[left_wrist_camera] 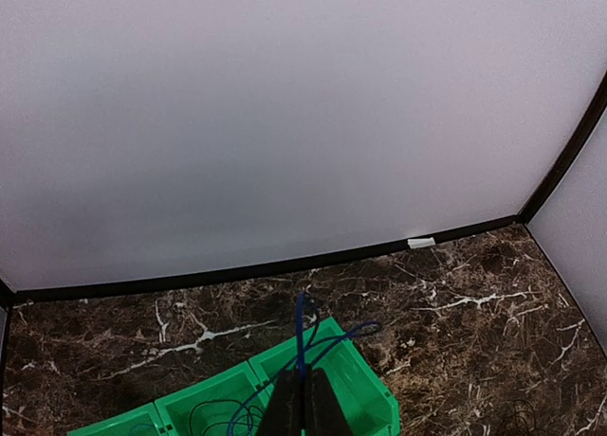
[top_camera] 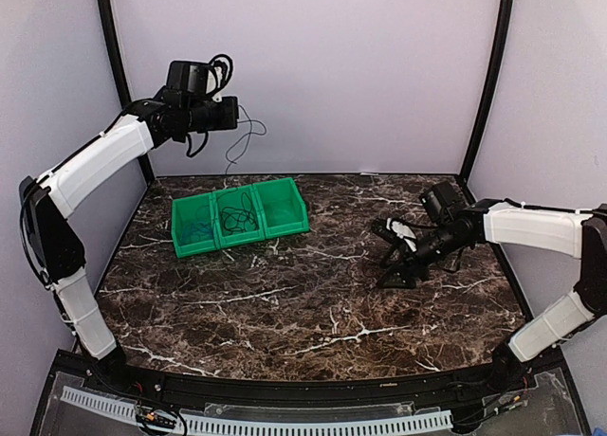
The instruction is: Untangle the cables
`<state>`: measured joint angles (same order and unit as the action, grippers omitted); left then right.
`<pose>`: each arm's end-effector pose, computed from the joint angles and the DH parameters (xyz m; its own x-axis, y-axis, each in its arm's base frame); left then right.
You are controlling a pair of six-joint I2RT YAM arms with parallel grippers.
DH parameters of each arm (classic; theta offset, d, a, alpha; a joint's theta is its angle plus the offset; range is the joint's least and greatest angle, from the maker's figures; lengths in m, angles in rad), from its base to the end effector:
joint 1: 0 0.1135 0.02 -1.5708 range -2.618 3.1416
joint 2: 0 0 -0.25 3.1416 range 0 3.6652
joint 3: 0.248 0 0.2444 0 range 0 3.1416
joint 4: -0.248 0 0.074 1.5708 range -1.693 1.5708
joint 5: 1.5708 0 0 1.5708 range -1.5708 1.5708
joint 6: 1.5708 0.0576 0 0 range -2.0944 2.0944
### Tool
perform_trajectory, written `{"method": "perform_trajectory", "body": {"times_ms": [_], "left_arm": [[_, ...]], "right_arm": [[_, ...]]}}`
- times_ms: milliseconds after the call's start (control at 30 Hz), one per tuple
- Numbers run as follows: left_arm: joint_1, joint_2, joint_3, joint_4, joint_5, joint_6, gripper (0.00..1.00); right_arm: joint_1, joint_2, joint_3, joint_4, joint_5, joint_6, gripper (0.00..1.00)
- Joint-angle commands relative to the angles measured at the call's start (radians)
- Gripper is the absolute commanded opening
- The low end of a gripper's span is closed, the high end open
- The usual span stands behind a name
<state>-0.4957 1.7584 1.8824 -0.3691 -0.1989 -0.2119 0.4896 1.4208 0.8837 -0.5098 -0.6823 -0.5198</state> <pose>0.3756 -0.1902 0.4163 -0.2713 -0.0877 -0.9585 0.2461 0.9564 -0.1572 0.2267 0.1620 0.1882 -0.3437 -0.6199 -0.7054 -0.9380 0.2635 0.2254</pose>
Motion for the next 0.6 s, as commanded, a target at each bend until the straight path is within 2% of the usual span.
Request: {"method": "perform_trajectory", "body": {"times_ms": [0,167,333,567], "left_arm": [[-0.001,-0.035,0.023,0.075,0.065,-0.037,0.00],[-0.001,-0.084,0.017,0.142,0.104,-0.055,0.00],[-0.001,-0.087,0.002,0.150,0.070,-0.030,0.00],[-0.001,-0.078,-0.181,0.234,0.038,-0.018,0.00]], "right_arm": [[-0.004,0.025,-0.005,0.016,0.002,-0.013,0.72],[-0.003,0.037,-0.005,0.015,0.008,-0.014,0.72],[-0.004,0.047,0.000,0.008,0.002,-0.016,0.72],[-0.004,0.043,-0.002,0.006,0.003,-0.017,0.72]]}}
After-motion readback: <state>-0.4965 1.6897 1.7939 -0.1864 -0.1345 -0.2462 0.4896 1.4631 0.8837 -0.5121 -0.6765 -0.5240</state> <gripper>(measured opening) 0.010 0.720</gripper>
